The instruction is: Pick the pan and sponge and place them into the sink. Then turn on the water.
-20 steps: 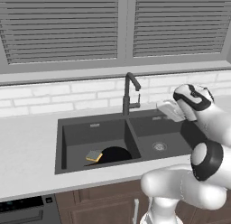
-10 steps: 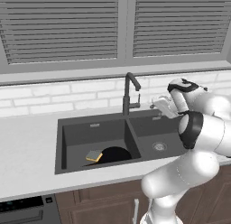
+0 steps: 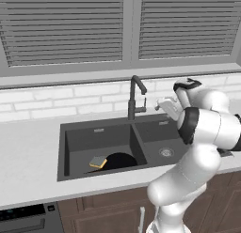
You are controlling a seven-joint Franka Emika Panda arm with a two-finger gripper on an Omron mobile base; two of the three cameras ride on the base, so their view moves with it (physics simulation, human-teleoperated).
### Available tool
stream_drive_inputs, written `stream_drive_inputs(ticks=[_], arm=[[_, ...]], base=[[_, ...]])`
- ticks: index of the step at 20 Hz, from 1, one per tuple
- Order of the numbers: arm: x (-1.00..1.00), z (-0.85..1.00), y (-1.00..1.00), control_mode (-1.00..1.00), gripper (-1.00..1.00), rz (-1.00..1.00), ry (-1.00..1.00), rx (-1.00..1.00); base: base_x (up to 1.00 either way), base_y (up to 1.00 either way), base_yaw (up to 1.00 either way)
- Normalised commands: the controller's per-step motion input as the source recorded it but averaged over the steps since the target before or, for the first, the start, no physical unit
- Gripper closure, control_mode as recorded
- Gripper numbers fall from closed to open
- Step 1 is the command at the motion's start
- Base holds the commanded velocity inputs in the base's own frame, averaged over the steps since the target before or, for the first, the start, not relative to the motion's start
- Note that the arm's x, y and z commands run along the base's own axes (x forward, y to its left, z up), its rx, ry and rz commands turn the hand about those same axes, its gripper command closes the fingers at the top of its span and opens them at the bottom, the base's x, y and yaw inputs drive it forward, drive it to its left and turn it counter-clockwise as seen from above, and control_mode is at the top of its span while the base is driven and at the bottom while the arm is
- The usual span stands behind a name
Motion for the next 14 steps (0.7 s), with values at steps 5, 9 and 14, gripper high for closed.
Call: stream_drive_inputs(ticks=[5,9,14], arm=[[0.36,-0.04,0.00,-1.00,-1.00,0.00,0.00,0.02],[0.20,-0.15,0.00,-1.00,-1.00,0.00,-0.01,0.09],[0.24,-0.36,0.02,-1.00,-1.00,0.00,-0.08,0.01]], base=[[0.00,0.00,0.00],[0.00,0.00,0.00],[0.00,0.00,0.00]])
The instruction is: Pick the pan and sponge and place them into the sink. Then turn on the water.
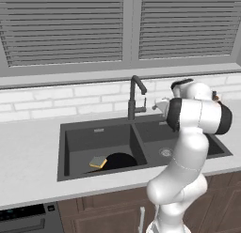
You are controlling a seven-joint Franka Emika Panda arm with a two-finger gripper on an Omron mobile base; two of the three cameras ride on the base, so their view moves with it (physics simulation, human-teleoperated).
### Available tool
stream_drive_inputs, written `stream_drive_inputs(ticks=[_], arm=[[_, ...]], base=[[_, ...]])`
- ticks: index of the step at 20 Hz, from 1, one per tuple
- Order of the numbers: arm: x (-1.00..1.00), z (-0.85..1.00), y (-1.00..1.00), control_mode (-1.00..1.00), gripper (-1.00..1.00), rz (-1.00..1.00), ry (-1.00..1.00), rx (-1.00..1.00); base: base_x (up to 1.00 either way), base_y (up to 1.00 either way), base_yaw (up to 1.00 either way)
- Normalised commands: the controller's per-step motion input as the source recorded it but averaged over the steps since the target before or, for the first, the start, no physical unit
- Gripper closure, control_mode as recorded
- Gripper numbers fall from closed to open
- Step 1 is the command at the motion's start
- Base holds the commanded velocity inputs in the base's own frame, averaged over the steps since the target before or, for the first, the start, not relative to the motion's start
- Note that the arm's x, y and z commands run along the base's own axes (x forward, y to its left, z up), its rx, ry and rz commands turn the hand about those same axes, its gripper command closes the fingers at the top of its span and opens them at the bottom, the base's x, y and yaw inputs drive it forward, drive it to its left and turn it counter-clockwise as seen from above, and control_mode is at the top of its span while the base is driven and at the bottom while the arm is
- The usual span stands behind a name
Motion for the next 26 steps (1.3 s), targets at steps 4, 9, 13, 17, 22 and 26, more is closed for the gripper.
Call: stream_drive_inputs(ticks=[4,9,13,17,22,26], arm=[[0.21,-0.30,0.01,-1.00,-1.00,0.00,-0.13,0.00],[0.26,-0.06,0.01,-1.00,-1.00,0.00,-0.05,0.00],[0.27,0.00,0.06,-1.00,-1.00,0.00,0.02,0.00],[0.34,-0.03,0.03,-1.00,-1.00,0.00,0.03,0.00],[0.34,-0.05,0.10,-1.00,-1.00,0.00,0.00,0.00],[0.34,-0.11,0.09,-1.00,-1.00,0.00,0.00,0.00]], base=[[0.00,0.00,0.00],[0.00,0.00,0.00],[0.00,0.00,0.00],[0.00,0.00,0.00],[0.00,0.00,0.00],[0.00,0.00,0.00]])
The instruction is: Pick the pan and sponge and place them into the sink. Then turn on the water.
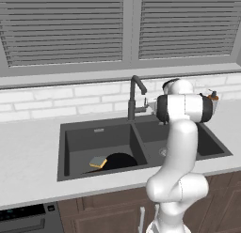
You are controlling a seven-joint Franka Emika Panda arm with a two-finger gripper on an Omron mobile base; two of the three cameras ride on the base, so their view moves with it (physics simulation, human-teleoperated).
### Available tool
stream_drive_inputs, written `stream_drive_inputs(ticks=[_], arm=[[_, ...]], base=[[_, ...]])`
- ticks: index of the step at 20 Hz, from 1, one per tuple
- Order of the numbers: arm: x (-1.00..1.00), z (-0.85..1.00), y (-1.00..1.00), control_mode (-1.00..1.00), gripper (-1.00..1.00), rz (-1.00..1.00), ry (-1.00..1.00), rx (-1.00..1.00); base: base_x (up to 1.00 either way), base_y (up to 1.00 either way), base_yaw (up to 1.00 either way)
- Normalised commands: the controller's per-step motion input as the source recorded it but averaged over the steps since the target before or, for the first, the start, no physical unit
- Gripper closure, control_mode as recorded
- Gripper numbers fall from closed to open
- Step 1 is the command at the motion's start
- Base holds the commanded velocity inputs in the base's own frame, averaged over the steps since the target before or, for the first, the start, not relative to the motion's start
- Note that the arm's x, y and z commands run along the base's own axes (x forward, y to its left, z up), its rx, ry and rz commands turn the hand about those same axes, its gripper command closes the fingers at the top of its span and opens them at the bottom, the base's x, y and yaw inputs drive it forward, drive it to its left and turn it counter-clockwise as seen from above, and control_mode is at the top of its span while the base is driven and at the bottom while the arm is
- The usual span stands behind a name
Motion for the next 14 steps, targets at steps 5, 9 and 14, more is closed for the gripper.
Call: stream_drive_inputs(ticks=[5,9,14], arm=[[0.29,-0.12,0.04,-1.00,-1.00,0.00,0.00,0.00],[0.28,-0.14,0.00,-1.00,-1.00,0.00,0.00,0.00],[0.24,-0.11,0.05,-1.00,-1.00,0.00,0.00,0.00]], base=[[0.00,0.00,0.00],[0.00,0.00,0.00],[0.00,0.00,0.00]])
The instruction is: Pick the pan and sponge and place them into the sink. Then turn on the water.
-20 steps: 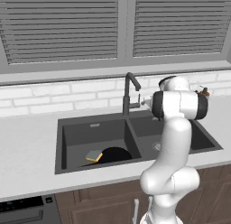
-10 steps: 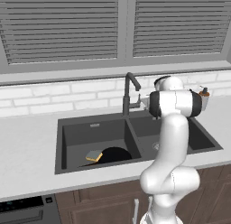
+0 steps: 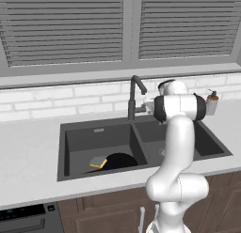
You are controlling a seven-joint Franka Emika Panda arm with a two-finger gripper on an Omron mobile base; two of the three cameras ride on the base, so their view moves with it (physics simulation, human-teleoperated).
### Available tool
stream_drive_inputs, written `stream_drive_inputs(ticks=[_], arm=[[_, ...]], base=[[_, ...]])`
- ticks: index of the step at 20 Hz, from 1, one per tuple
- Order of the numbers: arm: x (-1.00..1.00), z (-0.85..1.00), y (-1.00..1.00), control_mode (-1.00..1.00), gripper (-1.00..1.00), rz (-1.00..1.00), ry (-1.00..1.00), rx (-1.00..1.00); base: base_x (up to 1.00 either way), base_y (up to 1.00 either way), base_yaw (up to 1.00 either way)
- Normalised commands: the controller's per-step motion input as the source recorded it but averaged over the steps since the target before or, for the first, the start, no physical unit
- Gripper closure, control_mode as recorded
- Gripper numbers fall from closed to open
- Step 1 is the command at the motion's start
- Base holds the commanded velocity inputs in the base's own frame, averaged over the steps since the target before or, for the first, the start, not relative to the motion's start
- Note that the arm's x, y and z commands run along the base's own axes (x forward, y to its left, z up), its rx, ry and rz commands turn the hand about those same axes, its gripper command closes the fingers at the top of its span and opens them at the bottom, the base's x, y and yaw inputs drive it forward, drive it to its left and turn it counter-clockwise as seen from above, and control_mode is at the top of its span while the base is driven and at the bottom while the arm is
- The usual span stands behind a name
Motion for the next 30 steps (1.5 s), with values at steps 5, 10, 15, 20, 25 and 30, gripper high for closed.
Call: stream_drive_inputs(ticks=[5,10,15,20,25,30], arm=[[0.13,-0.08,0.05,-1.00,-1.00,0.00,0.00,0.00],[0.00,0.00,0.00,-1.00,-1.00,0.00,0.00,0.00],[0.00,0.00,0.00,-1.00,1.00,0.00,0.00,0.00],[0.00,-0.01,0.00,-1.00,1.00,0.00,-0.01,0.00],[0.00,-0.11,0.04,-1.00,1.00,-0.02,-0.05,0.05],[0.13,-0.06,0.00,-1.00,1.00,-0.13,-0.01,0.30]], base=[[0.00,0.00,0.00],[0.00,0.00,0.00],[0.00,0.00,0.00],[0.00,0.00,0.00],[0.00,0.00,0.00],[0.00,0.00,0.00]])
